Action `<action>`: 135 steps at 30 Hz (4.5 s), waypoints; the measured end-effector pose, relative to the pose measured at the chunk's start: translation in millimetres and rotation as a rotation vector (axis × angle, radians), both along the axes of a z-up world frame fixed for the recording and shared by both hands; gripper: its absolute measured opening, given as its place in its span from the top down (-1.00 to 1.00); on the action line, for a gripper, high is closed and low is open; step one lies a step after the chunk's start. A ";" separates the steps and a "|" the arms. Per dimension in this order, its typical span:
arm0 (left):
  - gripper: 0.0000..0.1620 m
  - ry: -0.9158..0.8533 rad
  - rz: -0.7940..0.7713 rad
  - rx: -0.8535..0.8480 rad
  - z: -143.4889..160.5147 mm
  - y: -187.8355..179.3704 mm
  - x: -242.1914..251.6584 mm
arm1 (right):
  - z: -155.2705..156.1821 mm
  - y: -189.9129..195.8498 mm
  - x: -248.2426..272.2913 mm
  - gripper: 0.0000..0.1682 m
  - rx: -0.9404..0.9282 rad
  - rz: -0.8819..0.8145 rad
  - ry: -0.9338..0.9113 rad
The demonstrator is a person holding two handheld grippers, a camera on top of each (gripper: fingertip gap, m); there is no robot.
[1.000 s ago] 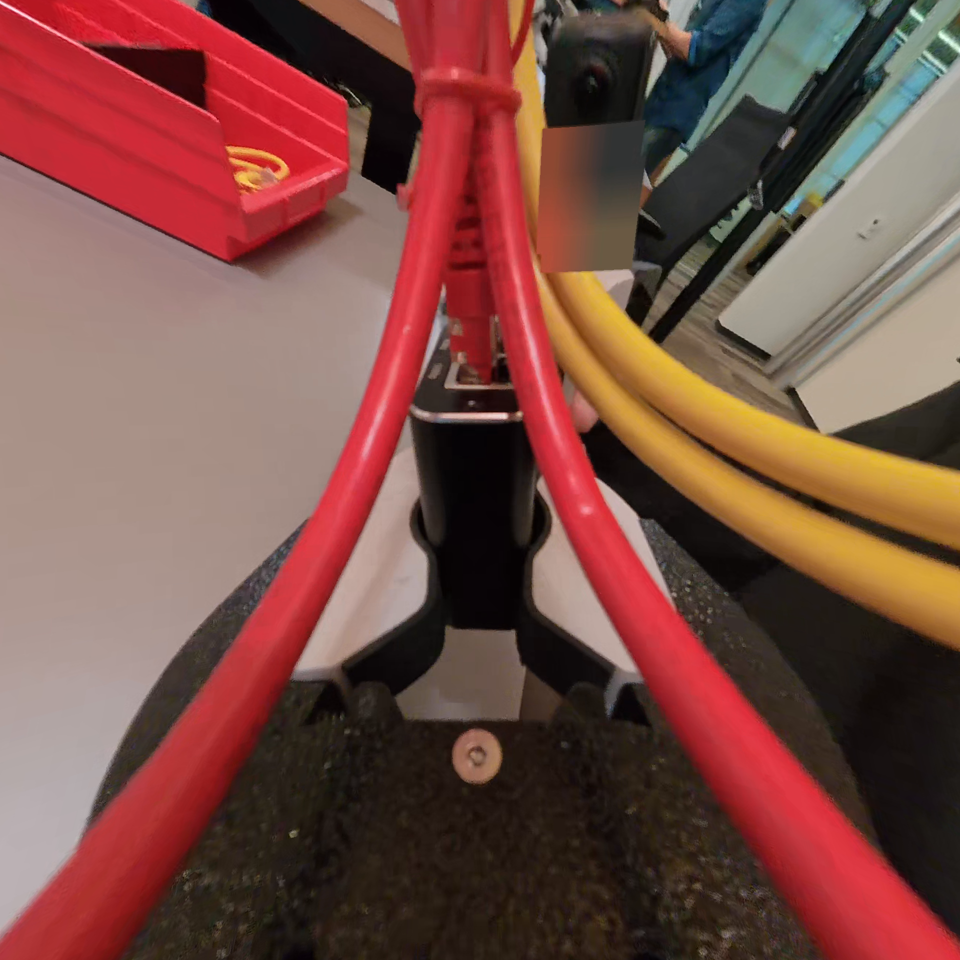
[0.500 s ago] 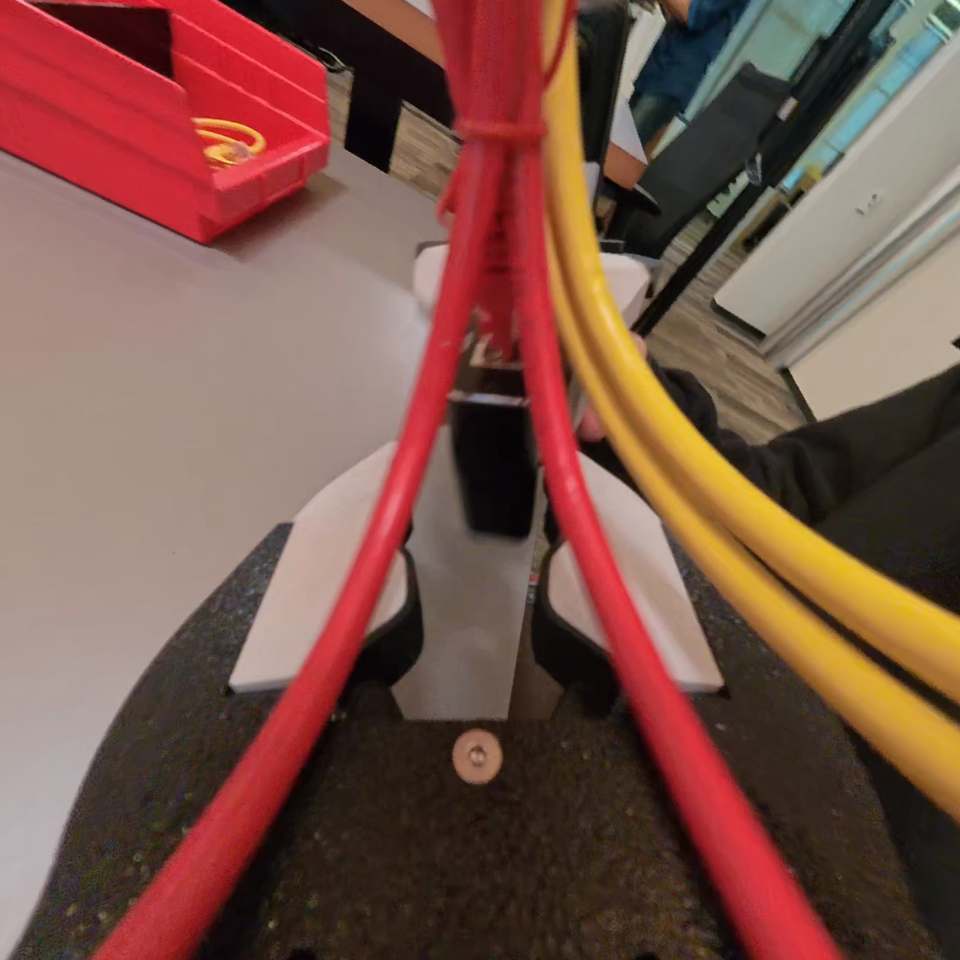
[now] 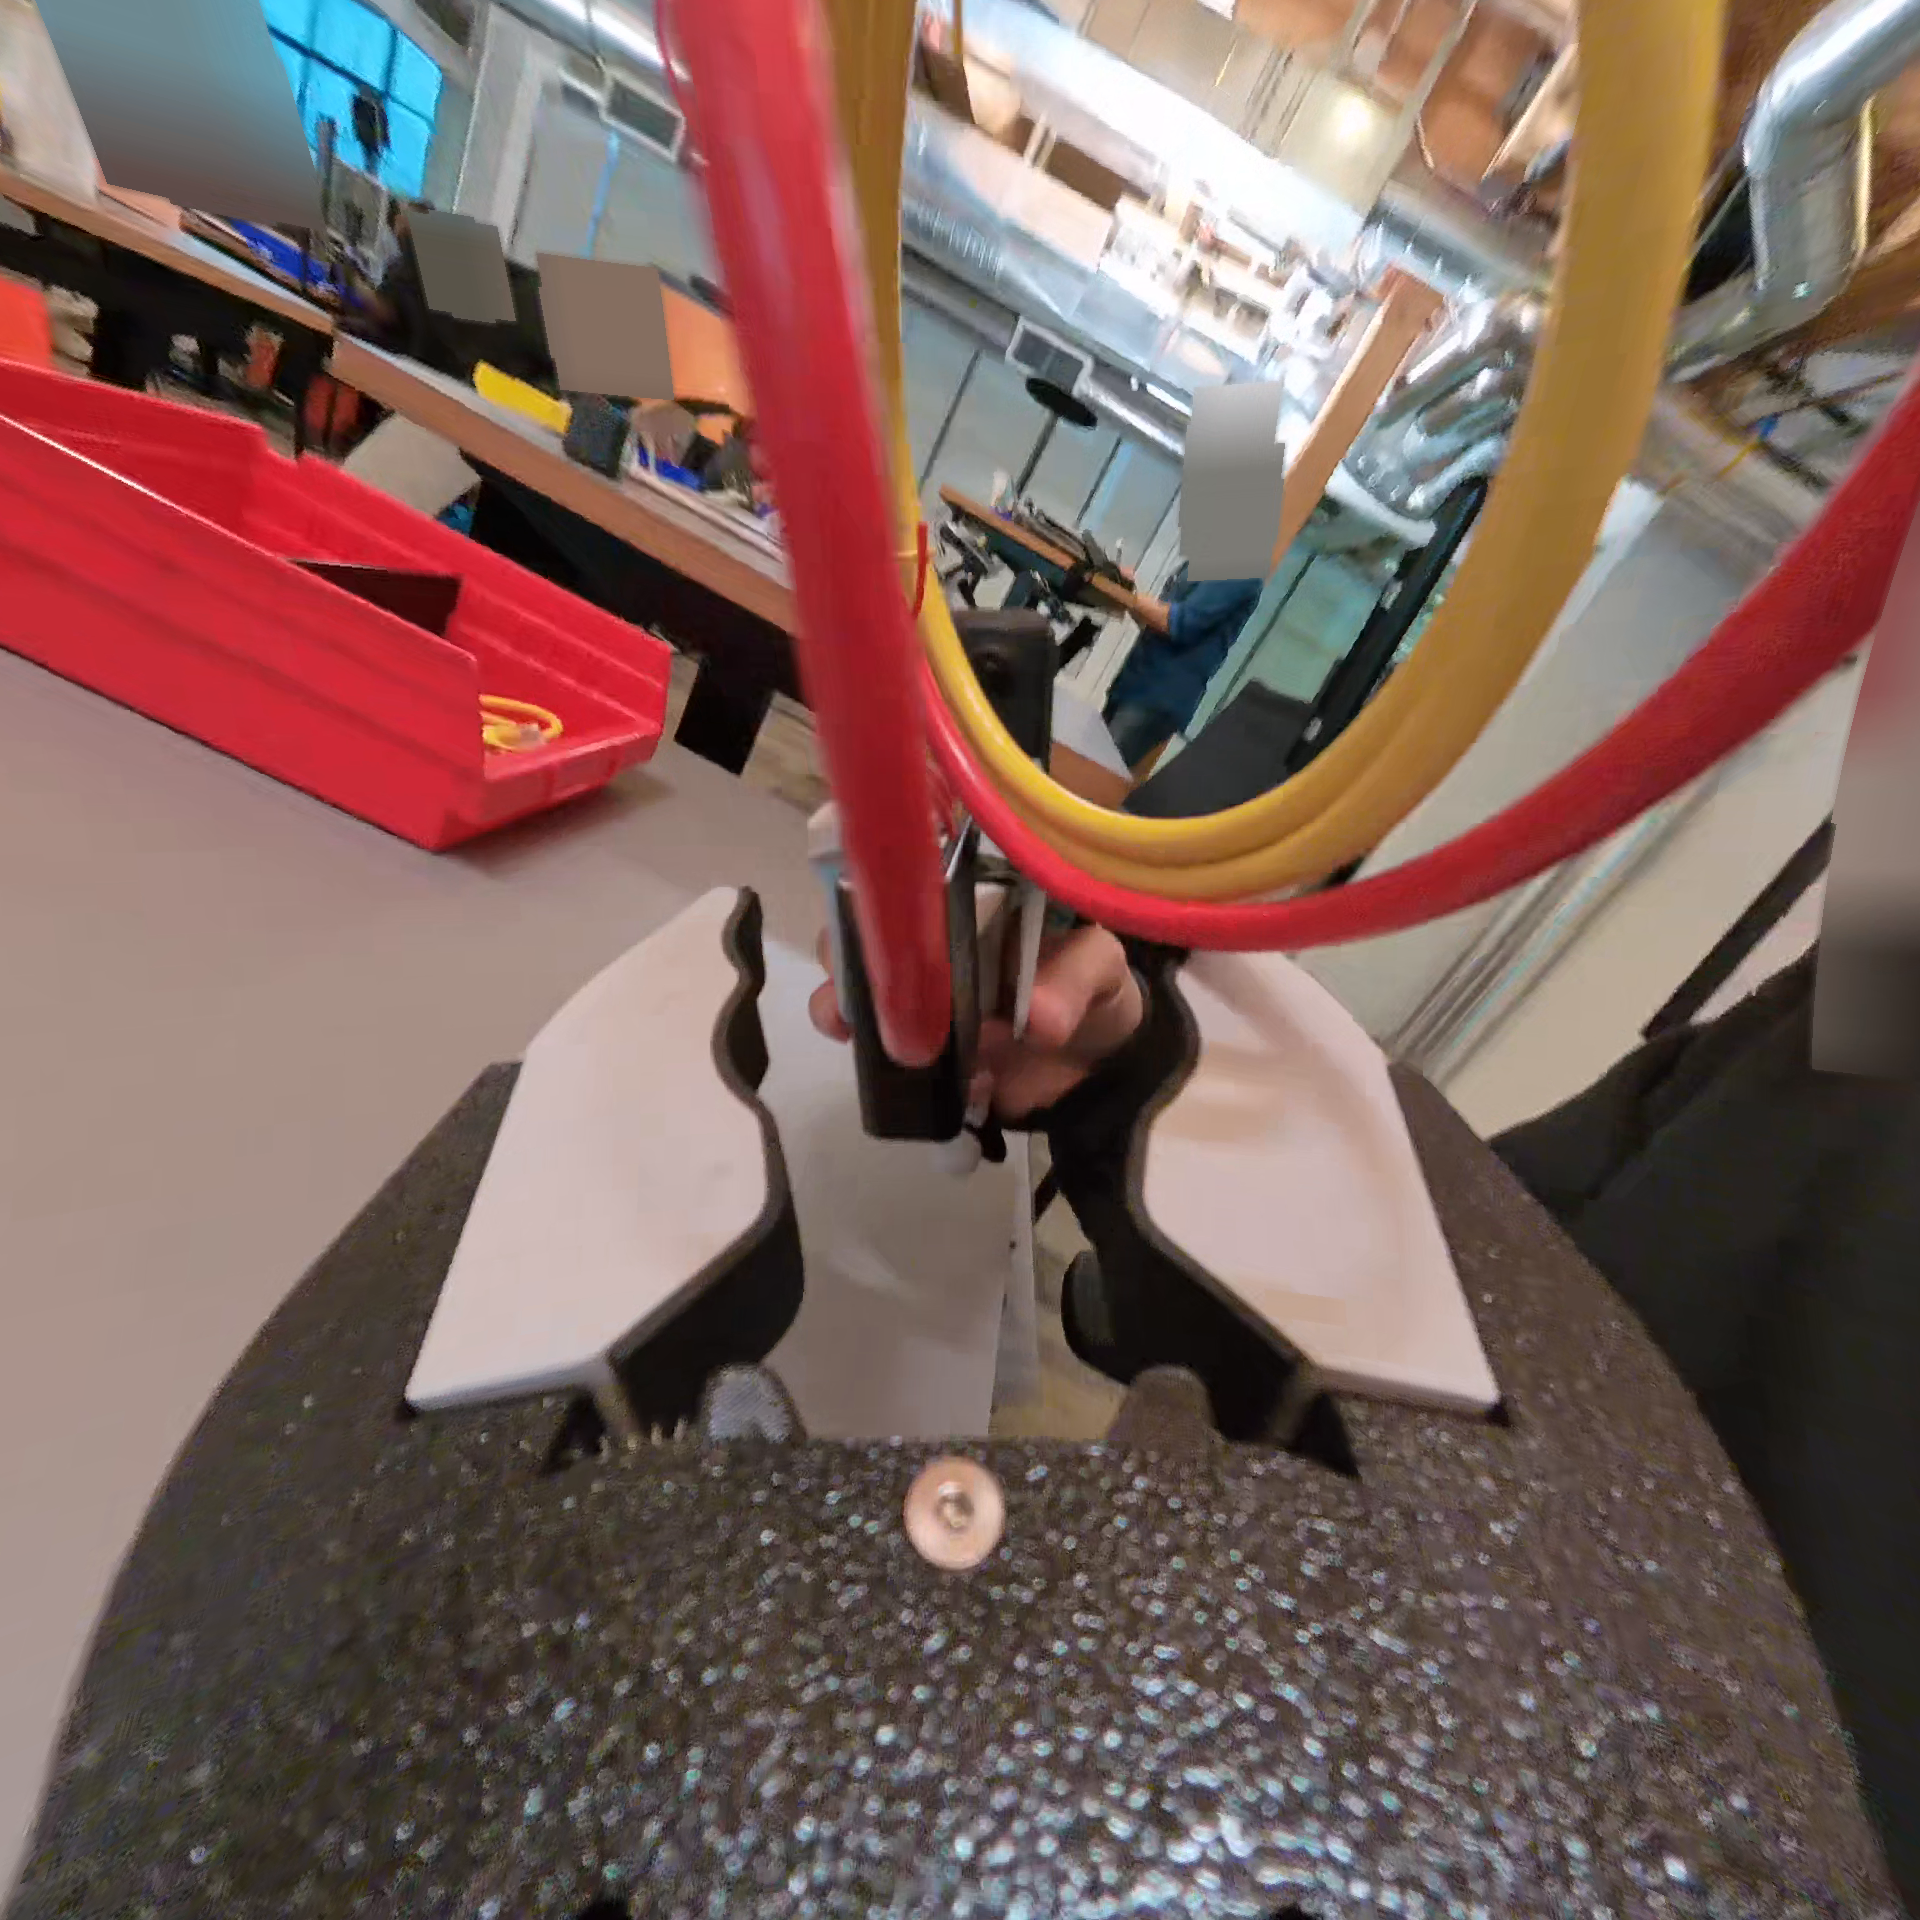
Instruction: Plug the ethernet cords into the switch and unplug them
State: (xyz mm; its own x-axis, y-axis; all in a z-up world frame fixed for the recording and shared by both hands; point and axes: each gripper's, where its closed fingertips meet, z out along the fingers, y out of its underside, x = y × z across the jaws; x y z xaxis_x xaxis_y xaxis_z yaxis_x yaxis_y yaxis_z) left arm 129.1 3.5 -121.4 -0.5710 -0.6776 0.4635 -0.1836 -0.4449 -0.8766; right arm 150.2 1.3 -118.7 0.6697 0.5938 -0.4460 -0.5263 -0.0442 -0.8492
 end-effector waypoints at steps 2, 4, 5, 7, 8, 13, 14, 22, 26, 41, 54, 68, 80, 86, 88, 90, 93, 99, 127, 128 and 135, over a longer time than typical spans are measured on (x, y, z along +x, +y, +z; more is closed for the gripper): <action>0.06 -0.007 0.035 -0.036 4.5 1.6 3.5 | 1.1 4.3 2.5 0.70 -0.008 -0.052 -0.011; 0.05 -0.019 0.043 -0.079 8.5 1.7 4.6 | 2.0 8.2 2.4 0.69 -0.013 -0.085 -0.020; 0.05 -0.026 0.045 -0.095 10.2 2.1 4.6 | 2.7 9.7 2.4 0.69 -0.010 -0.092 -0.012; 0.10 -0.047 0.056 -0.110 14.3 5.2 3.0 | 0.1 11.3 -1.4 0.69 -0.027 -0.064 -0.001; 0.16 -0.065 0.076 -0.121 18.5 8.4 1.8 | -3.0 12.1 -3.1 0.69 -0.043 -0.052 -0.008; 0.62 -0.131 0.218 -0.204 39.0 28.5 -1.2 | -9.6 14.8 -18.4 0.70 -0.071 0.006 -0.068; 0.68 -0.145 0.232 -0.204 42.5 29.9 -2.1 | -13.3 16.8 -23.1 0.70 -0.083 0.009 -0.112; 0.93 -0.124 0.327 -0.049 55.4 37.9 -5.6 | -20.2 22.3 -41.1 0.70 -0.097 0.055 -0.185; 0.94 -0.208 0.330 -0.112 74.1 34.5 -4.4 | -1.2 23.3 -42.8 0.70 -0.016 0.069 -0.044; 0.94 -0.413 0.483 -0.031 91.9 38.9 -12.1 | 10.6 34.4 -53.4 0.69 0.074 0.067 0.104; 0.84 -0.258 0.353 -0.027 69.6 33.8 -1.8 | -7.0 36.8 -49.9 0.68 -0.030 0.045 0.000; 1.00 0.018 0.211 0.371 20.9 12.0 3.8 | -15.8 18.5 -25.1 0.68 -0.084 0.081 0.007; 1.00 0.071 0.352 0.379 26.0 36.4 11.8 | -31.1 31.9 -44.5 0.67 -0.188 0.089 -0.075; 0.94 0.074 0.336 0.299 19.0 44.1 2.1 | -26.3 22.3 -3.1 0.67 -0.142 0.001 0.092; 0.90 0.097 0.269 0.280 12.8 36.6 1.7 | -21.8 16.9 -0.6 0.67 -0.113 0.014 0.088; 0.85 0.130 0.191 0.254 6.7 24.7 3.5 | -15.3 12.2 -4.5 0.68 -0.064 0.059 0.107; 0.77 0.201 0.125 0.250 -6.2 13.1 8.6 | -0.9 8.6 -11.0 0.68 0.020 0.147 0.232; 0.75 0.163 0.187 0.223 0.9 19.2 12.6 | -19.0 18.0 -30.0 0.68 -0.075 0.171 0.101; 0.79 0.098 0.104 0.223 7.6 6.2 0.2 | -27.4 8.3 -42.4 0.68 -0.090 0.208 -0.101; 0.82 0.102 0.108 0.263 6.0 6.2 -0.3 | -28.5 8.6 -44.4 0.67 -0.100 0.212 -0.111; 0.74 0.213 0.109 0.360 -7.3 5.9 -6.7 | -17.8 13.2 -31.0 0.68 -0.035 0.125 -0.056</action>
